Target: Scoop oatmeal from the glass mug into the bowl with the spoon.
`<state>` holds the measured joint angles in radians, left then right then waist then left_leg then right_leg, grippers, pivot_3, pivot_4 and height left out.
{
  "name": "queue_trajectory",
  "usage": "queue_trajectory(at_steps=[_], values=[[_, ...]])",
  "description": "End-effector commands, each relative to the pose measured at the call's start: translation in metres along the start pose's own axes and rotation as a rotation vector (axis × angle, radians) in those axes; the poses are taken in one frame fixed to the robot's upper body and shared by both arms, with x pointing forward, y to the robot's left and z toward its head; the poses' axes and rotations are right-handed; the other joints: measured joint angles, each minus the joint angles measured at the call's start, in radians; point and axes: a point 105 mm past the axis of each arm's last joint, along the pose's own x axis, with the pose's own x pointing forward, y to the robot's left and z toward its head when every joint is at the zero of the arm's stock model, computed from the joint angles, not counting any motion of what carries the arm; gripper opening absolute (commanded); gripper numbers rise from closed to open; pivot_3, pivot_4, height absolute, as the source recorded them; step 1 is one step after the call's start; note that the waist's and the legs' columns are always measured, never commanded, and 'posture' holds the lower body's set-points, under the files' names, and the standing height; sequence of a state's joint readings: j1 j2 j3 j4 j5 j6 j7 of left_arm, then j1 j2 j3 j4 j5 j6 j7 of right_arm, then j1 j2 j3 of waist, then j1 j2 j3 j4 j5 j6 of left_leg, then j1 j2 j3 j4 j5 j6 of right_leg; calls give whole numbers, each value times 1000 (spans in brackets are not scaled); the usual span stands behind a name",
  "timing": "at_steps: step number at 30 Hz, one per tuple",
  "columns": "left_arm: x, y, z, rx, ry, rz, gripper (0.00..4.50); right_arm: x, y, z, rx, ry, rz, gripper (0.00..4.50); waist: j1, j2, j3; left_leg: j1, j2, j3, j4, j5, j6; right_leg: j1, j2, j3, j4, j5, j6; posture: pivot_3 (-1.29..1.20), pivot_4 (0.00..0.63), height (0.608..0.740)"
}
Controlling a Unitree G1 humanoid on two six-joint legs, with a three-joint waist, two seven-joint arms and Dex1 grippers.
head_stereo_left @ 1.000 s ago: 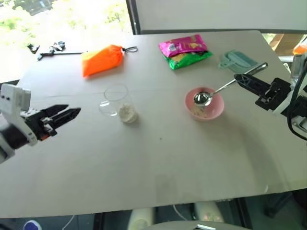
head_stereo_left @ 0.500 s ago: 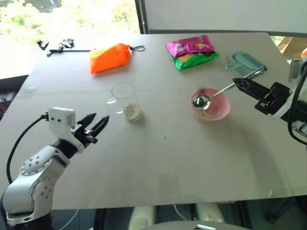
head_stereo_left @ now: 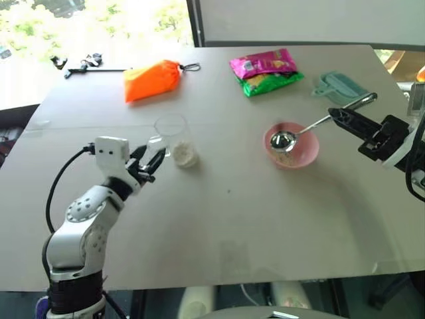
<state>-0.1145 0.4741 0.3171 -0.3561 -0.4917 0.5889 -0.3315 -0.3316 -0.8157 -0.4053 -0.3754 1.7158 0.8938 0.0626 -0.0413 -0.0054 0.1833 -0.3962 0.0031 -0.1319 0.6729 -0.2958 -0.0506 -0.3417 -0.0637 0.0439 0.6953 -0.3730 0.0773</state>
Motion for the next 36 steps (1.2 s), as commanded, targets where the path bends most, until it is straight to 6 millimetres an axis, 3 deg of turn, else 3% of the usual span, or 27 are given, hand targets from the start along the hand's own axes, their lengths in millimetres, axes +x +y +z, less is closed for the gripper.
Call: queue_trajectory(at_steps=[1,4,8,22,32,35,36], values=[[2,0,8,29,-42,9,2637,-5,12,14,-43,-50,27,0,0,0,0,0,0,0,0,0,0,0,0,0,0,0,0,0,150,740],[4,-1,6,42,-41,8,1794,-5,12,14,-44,-52,25,0,-1,0,0,0,0,0,0,0,0,0,0,0,0,0,0,0,150,740],[7,0,6,51,-47,11,24,-5,12,14,-48,-53,24,0,0,0,0,0,0,0,0,0,0,0,0,0,0,0,0,0,150,740],[11,-5,9,56,-71,17,24,-4,14,11,-59,-41,22,0,-1,0,-1,0,0,0,1,0,0,0,0,0,0,0,0,0,150,740],[14,-6,5,-62,-40,46,24,-1,15,4,-63,-18,25,0,0,0,-1,0,0,-1,2,0,0,1,0,-1,1,0,0,0,150,740],[14,-7,3,-61,-30,43,860,0,15,4,-62,-19,26,0,0,0,-1,0,0,0,2,0,0,1,0,-1,1,0,0,0,150,740],[14,-8,3,-56,-30,43,1399,0,15,4,-61,-19,26,0,0,0,-1,0,0,-1,2,0,0,1,0,-1,1,0,0,0,150,740]])
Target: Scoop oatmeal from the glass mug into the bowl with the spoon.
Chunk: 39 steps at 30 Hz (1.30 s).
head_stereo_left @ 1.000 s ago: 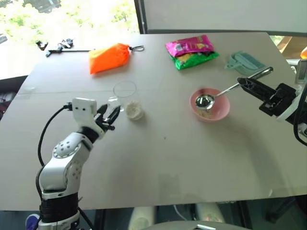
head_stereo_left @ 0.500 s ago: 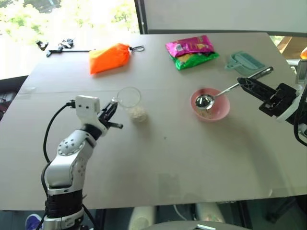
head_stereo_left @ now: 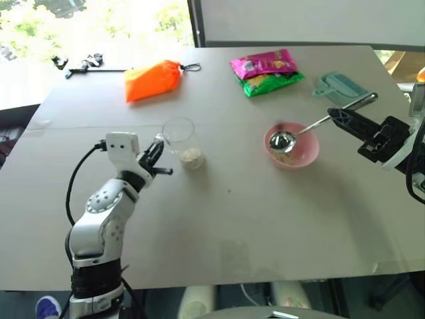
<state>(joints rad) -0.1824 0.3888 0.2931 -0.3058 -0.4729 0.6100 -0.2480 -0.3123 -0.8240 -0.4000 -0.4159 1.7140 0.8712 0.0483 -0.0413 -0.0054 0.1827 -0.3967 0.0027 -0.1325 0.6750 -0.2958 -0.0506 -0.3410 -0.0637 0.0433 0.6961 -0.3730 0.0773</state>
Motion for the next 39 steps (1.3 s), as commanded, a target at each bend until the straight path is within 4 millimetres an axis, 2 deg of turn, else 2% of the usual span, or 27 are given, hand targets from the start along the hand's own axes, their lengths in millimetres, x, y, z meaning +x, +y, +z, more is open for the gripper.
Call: queue_trajectory(at_steps=[1,3,19,22,33,34,35,37,38,39], values=[[-3,-4,10,33,-30,-13,1880,0,10,7,-35,-23,31,0,0,0,0,0,0,0,0,0,0,0,0,0,0,0,0,0,150,740],[-1,-4,11,58,-36,-7,2772,0,11,7,-35,-22,31,0,0,0,0,0,0,0,0,0,0,0,0,0,0,0,0,0,150,740],[10,-4,24,184,-105,2,2772,0,12,6,-38,-27,25,0,0,0,0,0,0,0,0,0,0,0,0,0,0,0,0,0,150,740],[10,-4,22,199,-98,1,2055,0,12,6,-36,-29,26,0,0,0,0,0,0,0,0,0,0,0,0,0,0,0,0,0,150,740],[10,-2,22,217,-104,5,2055,0,12,4,-34,-23,26,0,0,0,0,0,0,0,0,0,0,0,0,0,0,0,0,0,150,740],[10,-2,22,217,-104,6,1551,1,12,3,-35,-23,27,0,0,0,0,0,0,0,0,0,0,0,0,0,0,0,0,0,150,740],[10,-2,22,216,-105,6,1312,1,12,3,-34,-23,28,0,0,0,0,0,0,0,0,0,0,0,0,0,0,0,0,0,150,740],[9,-3,21,216,-103,5,355,1,12,3,-34,-23,30,0,0,0,0,0,0,0,0,0,0,0,0,0,0,0,0,0,150,740],[9,-3,21,216,-102,5,40,1,12,3,-34,-23,30,0,0,0,0,0,0,0,0,0,0,0,0,0,0,0,0,0,150,740],[9,-3,21,215,-102,6,40,1,12,3,-34,-23,30,0,0,0,0,0,0,0,0,0,0,0,0,0,0,0,0,0,150,740]])
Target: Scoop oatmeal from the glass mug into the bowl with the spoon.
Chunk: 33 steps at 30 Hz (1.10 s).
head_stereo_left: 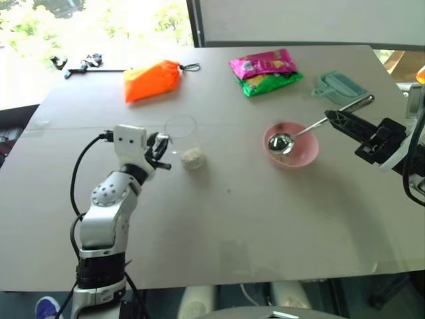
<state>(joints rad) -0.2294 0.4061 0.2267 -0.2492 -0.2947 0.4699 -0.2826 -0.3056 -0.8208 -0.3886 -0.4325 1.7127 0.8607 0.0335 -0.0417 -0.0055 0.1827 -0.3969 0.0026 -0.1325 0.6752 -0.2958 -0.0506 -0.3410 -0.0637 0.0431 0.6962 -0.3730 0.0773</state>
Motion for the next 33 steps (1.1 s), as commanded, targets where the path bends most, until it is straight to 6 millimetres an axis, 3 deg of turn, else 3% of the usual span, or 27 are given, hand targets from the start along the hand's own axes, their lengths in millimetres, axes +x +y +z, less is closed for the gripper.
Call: queue_trajectory(at_steps=[1,8,13,19,26,29,33], values=[[-2,2,9,25,-39,4,40,0,11,6,-31,-28,36,0,0,0,0,0,0,0,0,0,0,0,0,0,0,0,0,0,150,740],[-1,2,13,15,-50,15,40,1,11,6,-33,-26,39,0,0,0,0,0,0,0,1,0,0,0,0,0,0,0,0,0,150,740],[5,-5,35,29,-122,13,40,8,17,8,-39,-35,64,0,0,0,0,0,0,0,1,0,0,0,0,0,1,0,0,0,150,740],[27,-28,73,164,-259,-43,40,41,46,19,-77,-68,186,0,-2,0,0,-1,0,-1,3,0,0,0,0,-1,2,0,0,0,150,740],[59,-65,85,330,-372,-152,40,78,69,46,-159,-135,261,0,-2,0,0,-2,-1,-1,4,0,0,0,0,-1,1,0,0,0,150,740],[68,-72,88,360,-409,-174,40,89,73,60,-195,-180,255,0,-2,0,0,-3,-1,-2,4,0,0,-1,0,-2,1,0,0,0,150,740],[74,-75,95,347,-450,-179,40,99,71,56,-319,-158,218,0,-2,0,0,-4,-1,-3,4,0,0,-1,0,-2,1,0,0,0,150,740]])
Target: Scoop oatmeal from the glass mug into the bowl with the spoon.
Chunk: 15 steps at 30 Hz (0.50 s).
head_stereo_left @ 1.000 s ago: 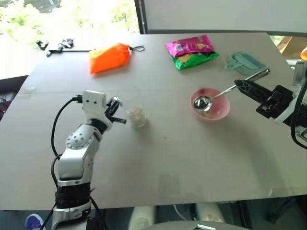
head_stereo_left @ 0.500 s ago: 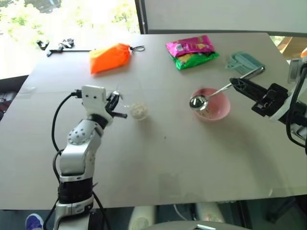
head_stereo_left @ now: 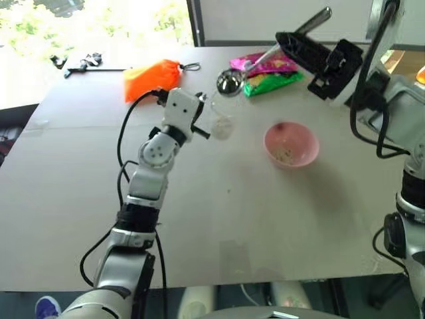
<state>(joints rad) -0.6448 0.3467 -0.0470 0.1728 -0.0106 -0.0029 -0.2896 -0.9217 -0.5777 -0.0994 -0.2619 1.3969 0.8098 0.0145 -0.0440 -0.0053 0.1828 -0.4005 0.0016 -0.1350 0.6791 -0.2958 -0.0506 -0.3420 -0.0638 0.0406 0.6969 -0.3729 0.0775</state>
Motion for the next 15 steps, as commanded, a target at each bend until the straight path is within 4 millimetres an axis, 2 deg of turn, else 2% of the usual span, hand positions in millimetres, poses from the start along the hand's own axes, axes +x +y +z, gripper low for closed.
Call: queue_trajectory(at_steps=[1,8,13,15], values=[[8,6,26,15,-114,17,40,5,2,-2,-136,14,-4,0,0,0,0,0,0,0,0,0,0,0,0,0,0,0,0,0,150,740],[11,1,30,-6,-134,6,40,15,-5,-20,-276,55,-34,0,-2,0,0,-1,0,-1,1,0,0,-1,0,0,1,0,0,0,150,740],[15,-2,30,38,-120,-5,40,23,-1,-43,-556,133,-2,0,-3,0,0,-1,0,-1,2,0,0,-2,0,-1,1,0,0,0,150,740],[20,-9,31,65,-116,-15,40,29,2,-60,-683,167,26,0,-4,0,0,-1,-1,-2,2,0,0,-2,0,-1,2,0,0,0,150,740]])
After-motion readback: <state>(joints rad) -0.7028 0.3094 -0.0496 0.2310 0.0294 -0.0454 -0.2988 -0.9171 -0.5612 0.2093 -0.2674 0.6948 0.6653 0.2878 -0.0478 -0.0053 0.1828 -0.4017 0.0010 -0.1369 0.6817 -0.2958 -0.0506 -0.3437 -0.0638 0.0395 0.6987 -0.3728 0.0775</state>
